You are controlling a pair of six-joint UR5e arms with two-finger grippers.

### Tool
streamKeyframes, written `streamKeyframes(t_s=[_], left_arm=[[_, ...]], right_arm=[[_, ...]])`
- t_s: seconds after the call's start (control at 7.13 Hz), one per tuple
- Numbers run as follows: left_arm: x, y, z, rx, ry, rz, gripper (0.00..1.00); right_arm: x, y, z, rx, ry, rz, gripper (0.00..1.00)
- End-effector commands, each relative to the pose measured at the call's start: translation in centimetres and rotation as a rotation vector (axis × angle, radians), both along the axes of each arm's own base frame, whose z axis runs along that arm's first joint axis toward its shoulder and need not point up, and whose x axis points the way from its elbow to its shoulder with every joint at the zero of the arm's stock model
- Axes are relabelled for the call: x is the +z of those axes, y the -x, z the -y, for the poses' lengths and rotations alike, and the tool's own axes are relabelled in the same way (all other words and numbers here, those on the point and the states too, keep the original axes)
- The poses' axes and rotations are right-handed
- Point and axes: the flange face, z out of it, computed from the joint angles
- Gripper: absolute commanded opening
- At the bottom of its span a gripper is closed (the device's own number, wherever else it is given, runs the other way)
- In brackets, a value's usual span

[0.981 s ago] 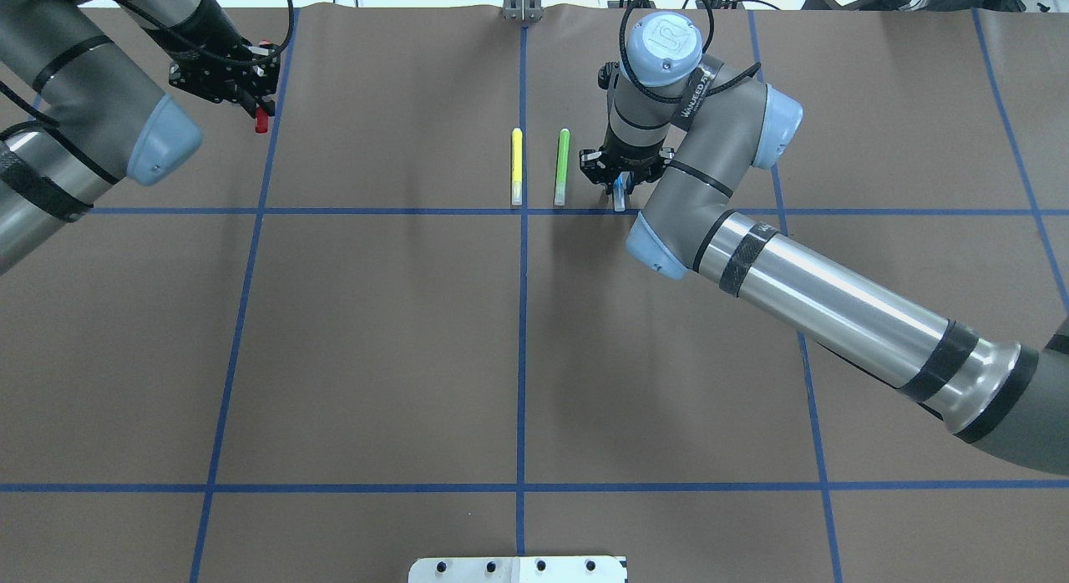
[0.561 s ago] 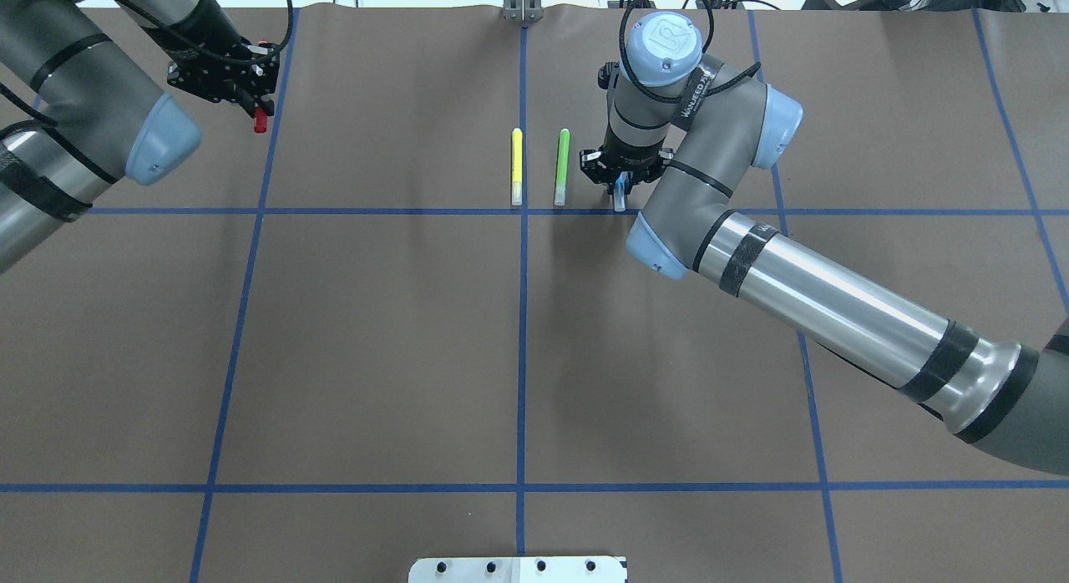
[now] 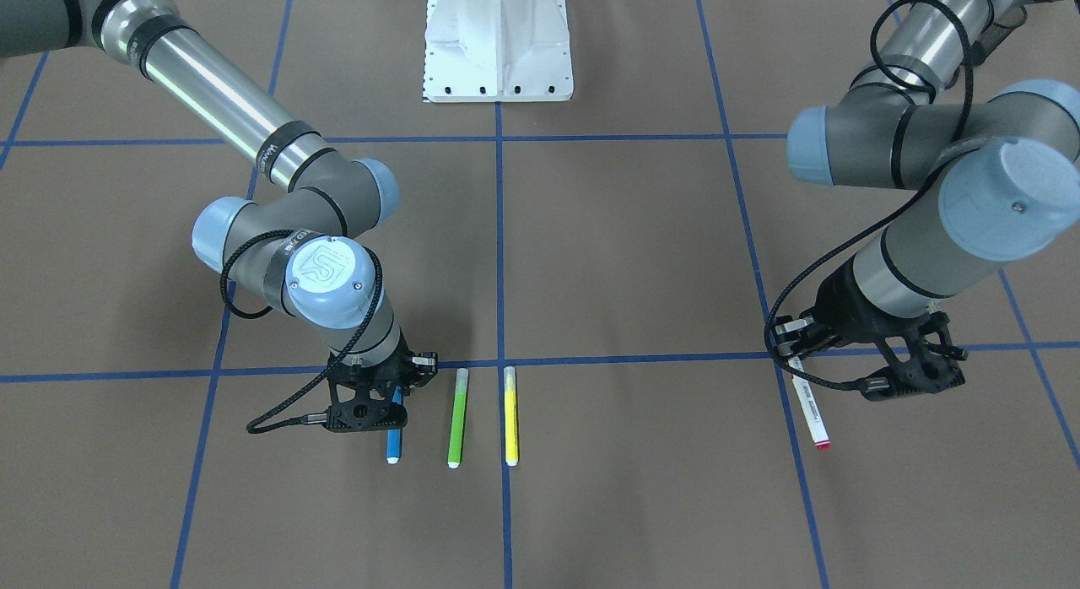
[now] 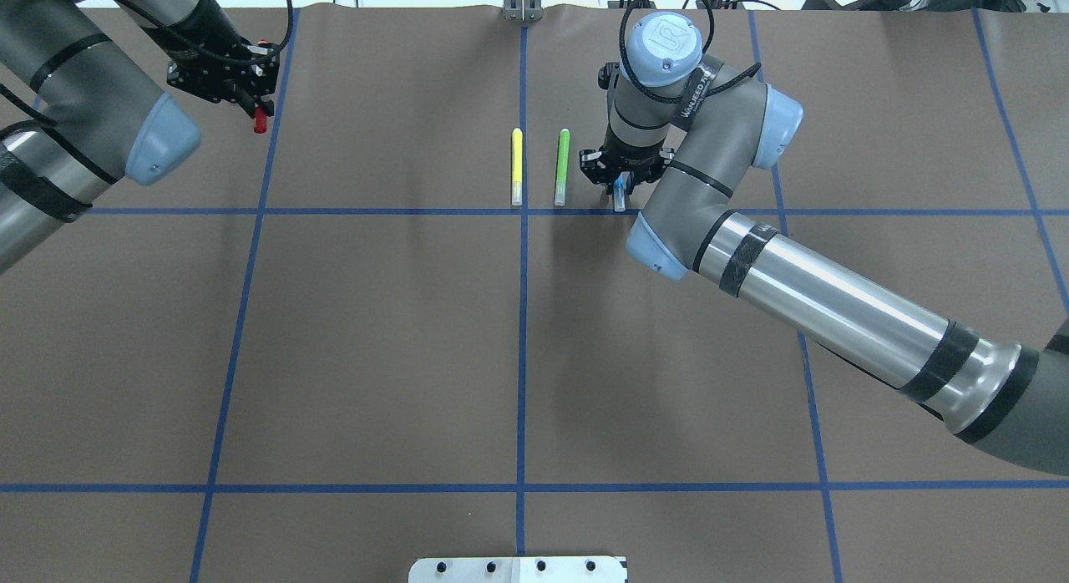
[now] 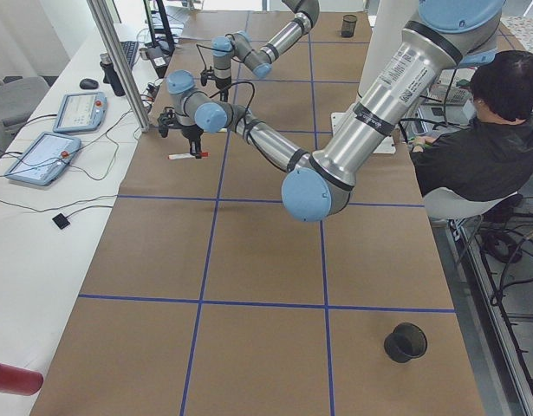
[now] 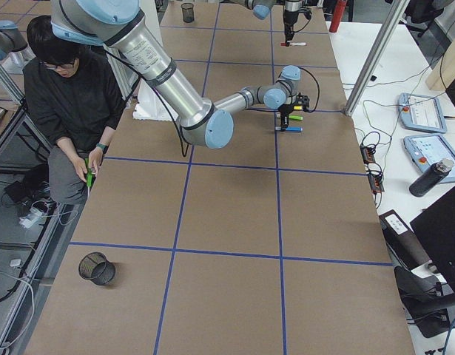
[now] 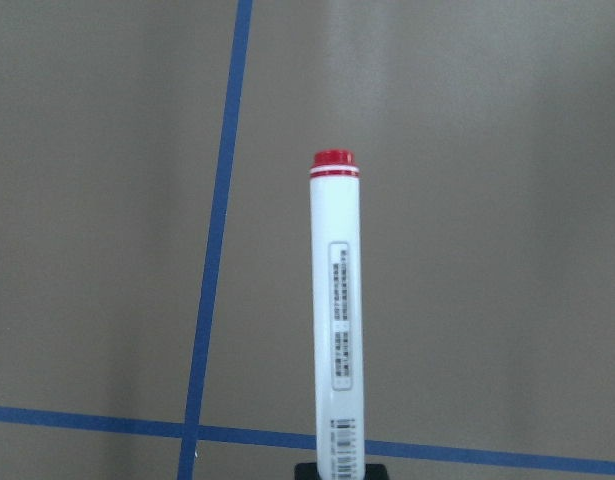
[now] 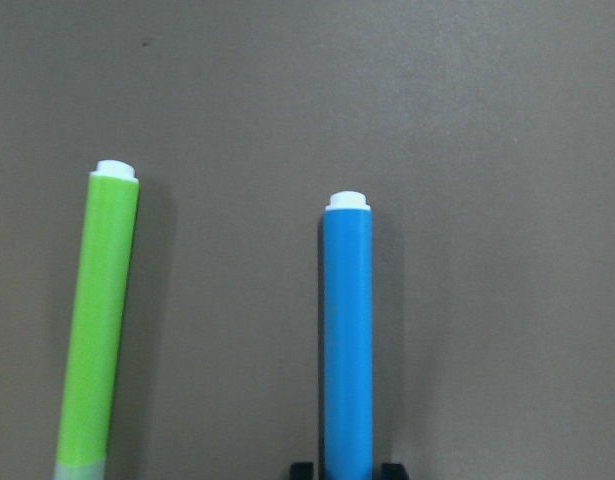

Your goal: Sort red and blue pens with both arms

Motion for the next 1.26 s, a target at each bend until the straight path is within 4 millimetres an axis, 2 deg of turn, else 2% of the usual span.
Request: streamKeyframes(t_s=[0.0, 1.12], left_arm=[[0.0, 0.0, 0.0, 0.0, 0.0, 0.0, 0.0], [-0.36, 0.18, -0.08, -0.002, -0.007, -0.004, 0.0]], right_arm=[[0.04, 0.19, -0.17, -0.004, 0.0, -0.001, 0.38], [-0.02, 0.66, -0.6, -0.011, 0.001, -0.001, 0.39]])
